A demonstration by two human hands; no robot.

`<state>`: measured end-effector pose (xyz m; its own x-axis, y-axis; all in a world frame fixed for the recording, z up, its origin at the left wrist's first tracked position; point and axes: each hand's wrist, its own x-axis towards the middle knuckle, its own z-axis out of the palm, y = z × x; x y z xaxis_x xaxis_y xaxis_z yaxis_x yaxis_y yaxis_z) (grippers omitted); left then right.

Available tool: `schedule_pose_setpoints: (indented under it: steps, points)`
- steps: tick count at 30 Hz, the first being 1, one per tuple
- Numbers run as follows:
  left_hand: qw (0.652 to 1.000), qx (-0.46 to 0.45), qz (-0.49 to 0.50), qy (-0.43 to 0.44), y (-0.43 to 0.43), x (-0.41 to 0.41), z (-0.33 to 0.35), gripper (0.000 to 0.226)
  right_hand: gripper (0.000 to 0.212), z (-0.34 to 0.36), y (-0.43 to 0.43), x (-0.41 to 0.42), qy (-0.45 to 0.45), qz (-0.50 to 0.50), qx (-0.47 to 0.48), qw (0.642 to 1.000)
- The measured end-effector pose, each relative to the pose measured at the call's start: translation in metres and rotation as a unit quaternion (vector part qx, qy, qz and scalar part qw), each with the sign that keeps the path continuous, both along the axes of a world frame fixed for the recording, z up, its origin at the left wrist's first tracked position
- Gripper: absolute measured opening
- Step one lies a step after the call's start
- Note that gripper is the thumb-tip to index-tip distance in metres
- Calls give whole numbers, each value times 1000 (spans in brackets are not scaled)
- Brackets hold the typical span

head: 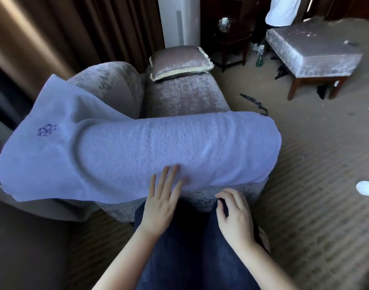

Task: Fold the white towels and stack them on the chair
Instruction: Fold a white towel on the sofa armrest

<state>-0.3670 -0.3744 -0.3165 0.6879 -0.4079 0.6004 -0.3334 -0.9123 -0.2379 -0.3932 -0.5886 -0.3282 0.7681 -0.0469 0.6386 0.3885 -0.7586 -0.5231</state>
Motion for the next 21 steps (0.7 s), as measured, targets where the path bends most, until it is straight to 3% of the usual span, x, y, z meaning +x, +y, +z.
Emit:
schedule_pose_setpoints:
  steps: [10,15,17,21]
  points:
    - [999,-36,2,-22,18,20,-16,45,19,-10,11,-8,49,22,-19,998]
    - [998,-55,-13,-35,6,10,2,24,18,-9,19,-7,17,38,-33,999]
    - [995,-92,-21,-30,2,-5,14,16,21,-10,22,-9,3,28,-41,999]
    - [977,-213,-12,-9,-3,-42,31,21,44,-10,31,-8,-8,-21,-68,997]
